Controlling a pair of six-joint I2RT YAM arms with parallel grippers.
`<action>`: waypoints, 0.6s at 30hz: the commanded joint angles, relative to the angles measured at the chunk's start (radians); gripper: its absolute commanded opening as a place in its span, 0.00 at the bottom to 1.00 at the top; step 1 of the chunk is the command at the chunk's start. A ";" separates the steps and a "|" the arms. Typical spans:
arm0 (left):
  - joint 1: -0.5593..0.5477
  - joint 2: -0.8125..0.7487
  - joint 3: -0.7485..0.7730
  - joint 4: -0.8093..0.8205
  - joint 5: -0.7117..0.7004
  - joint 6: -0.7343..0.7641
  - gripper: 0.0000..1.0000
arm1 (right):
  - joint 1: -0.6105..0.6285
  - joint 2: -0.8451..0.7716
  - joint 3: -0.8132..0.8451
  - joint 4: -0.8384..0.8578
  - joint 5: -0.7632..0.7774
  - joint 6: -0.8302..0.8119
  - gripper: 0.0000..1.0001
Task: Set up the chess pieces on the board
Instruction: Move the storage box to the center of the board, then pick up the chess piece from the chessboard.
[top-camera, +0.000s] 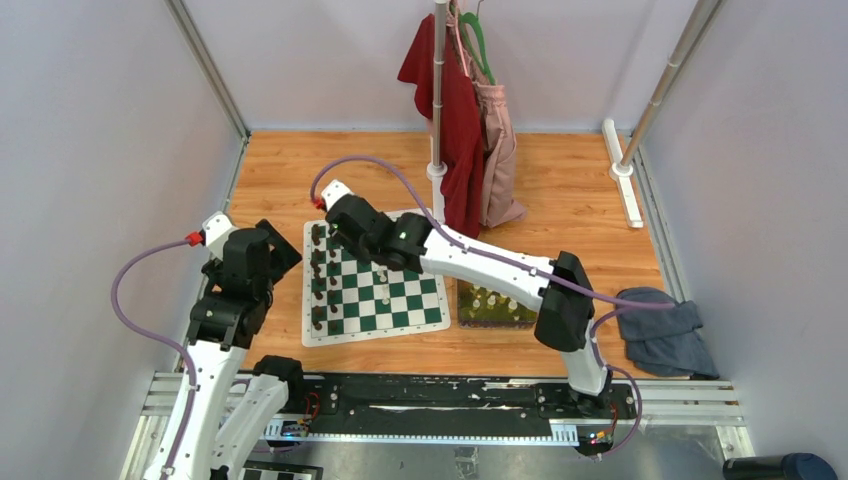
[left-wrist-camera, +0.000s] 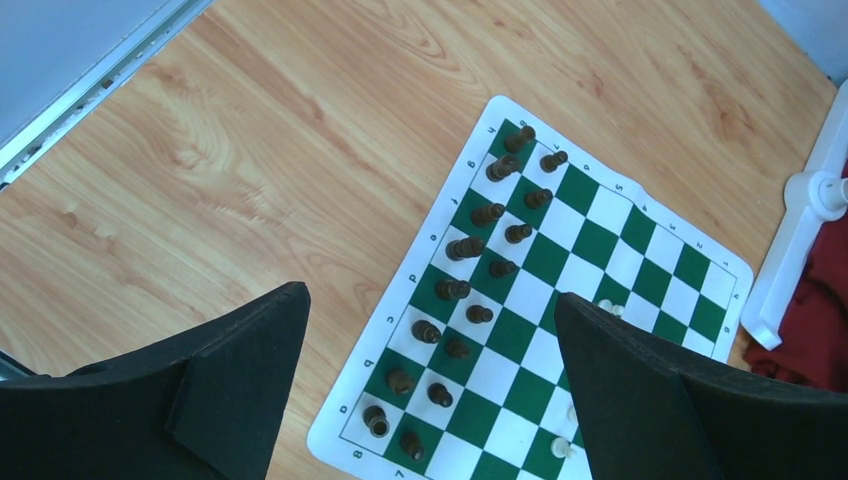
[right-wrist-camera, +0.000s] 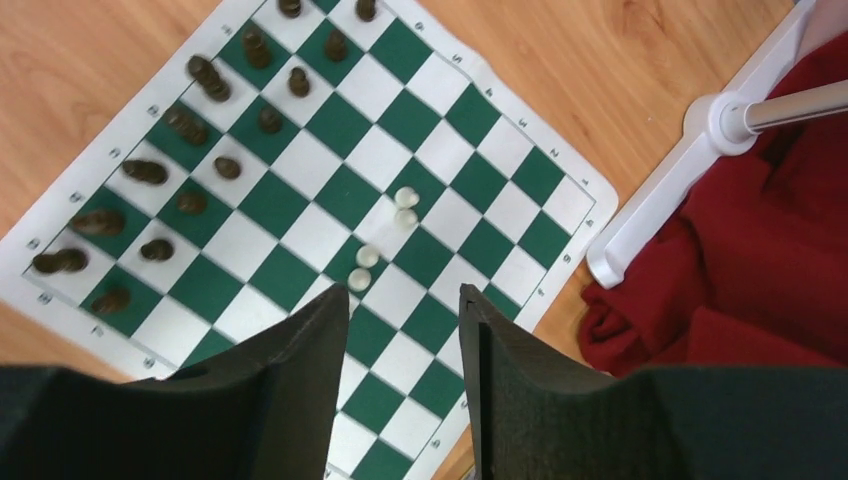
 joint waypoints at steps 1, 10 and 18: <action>0.005 -0.008 -0.012 0.010 0.012 0.012 1.00 | -0.083 0.086 0.061 -0.060 -0.086 0.006 0.46; 0.005 -0.013 -0.028 0.011 0.033 0.007 1.00 | -0.188 0.176 0.093 -0.047 -0.324 0.010 0.45; 0.005 0.002 -0.034 0.015 0.033 0.004 1.00 | -0.231 0.232 0.104 -0.032 -0.482 0.014 0.53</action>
